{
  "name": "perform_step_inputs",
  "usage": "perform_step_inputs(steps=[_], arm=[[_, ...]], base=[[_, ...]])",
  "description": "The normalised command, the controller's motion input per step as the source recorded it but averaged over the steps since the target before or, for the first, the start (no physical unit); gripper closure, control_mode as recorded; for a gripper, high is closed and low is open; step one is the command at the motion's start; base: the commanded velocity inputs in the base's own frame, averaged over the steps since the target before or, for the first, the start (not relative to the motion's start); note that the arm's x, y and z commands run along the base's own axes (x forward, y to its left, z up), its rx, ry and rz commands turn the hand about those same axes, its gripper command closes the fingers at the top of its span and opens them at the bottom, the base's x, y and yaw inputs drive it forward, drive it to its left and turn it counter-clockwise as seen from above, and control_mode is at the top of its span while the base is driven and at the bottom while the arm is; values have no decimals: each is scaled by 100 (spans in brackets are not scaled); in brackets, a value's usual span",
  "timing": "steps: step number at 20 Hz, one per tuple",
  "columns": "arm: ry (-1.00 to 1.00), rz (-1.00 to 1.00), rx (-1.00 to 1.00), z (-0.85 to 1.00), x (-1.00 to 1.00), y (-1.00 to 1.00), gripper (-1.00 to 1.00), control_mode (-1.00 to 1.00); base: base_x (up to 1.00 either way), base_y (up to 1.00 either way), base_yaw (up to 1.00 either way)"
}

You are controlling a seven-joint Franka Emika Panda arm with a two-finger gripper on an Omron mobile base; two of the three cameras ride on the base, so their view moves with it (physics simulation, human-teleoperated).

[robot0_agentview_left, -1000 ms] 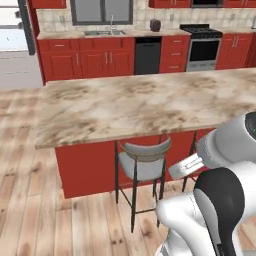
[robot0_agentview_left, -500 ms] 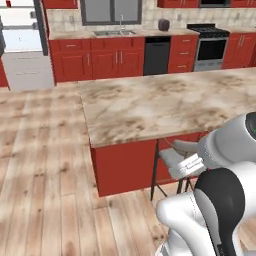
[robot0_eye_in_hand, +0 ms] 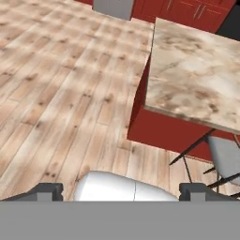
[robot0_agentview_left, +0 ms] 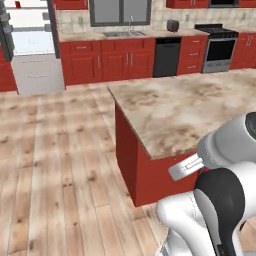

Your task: Open the fridge, grab two sodas, and place both sodas inside the bowl with ice on the dining counter.

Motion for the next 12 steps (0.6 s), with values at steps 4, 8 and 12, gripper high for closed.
perform_step_inputs(steps=[4, 8, 12], arm=[[0, 0, 0, 0, 0, 0, -100, 100], [0, 0, 0, 0, 0, 0, -100, 100], [0, 0, 0, 0, 0, 0, -100, 100]], base=[[64, 100, -10], [76, 100, -9], [96, 100, -5]])
